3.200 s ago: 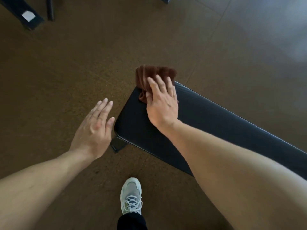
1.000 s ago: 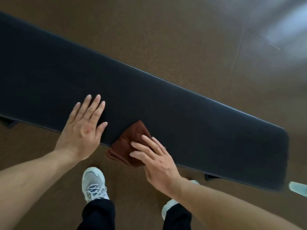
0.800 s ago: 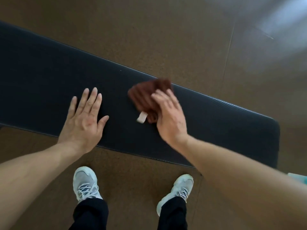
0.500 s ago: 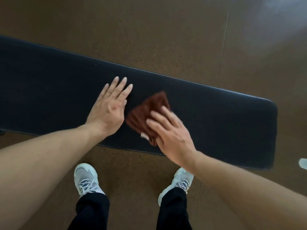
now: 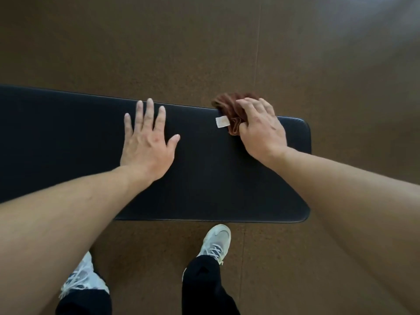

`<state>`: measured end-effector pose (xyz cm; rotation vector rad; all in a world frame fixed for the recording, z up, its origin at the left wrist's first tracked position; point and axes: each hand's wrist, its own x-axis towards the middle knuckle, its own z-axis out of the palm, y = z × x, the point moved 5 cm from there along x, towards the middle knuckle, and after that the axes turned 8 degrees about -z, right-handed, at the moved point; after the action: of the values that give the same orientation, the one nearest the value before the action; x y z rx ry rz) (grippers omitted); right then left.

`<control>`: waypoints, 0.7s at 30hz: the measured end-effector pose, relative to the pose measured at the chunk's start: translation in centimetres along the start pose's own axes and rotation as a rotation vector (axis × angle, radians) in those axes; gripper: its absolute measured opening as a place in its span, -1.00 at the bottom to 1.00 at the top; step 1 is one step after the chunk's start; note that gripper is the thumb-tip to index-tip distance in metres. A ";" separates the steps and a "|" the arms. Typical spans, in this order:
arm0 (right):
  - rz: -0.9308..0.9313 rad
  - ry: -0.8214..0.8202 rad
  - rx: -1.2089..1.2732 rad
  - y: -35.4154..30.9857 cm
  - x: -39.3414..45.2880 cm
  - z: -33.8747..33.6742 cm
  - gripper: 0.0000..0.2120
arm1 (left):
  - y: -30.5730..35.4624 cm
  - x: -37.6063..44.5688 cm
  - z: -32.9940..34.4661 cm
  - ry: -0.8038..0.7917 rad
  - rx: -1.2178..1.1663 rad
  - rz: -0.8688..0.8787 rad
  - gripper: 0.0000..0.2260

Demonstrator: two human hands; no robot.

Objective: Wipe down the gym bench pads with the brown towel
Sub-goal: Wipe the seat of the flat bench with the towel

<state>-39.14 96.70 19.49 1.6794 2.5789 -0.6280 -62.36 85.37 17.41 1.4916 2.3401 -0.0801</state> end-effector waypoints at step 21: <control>0.281 0.080 0.116 10.9 -7.1 -2.9 -0.36 | 2.1 -2.4 1.7 -0.011 0.039 -0.136 -0.32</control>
<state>-25.96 95.22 20.11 2.0924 2.3292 -0.7190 -59.15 83.81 16.88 1.3450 2.4422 -0.1691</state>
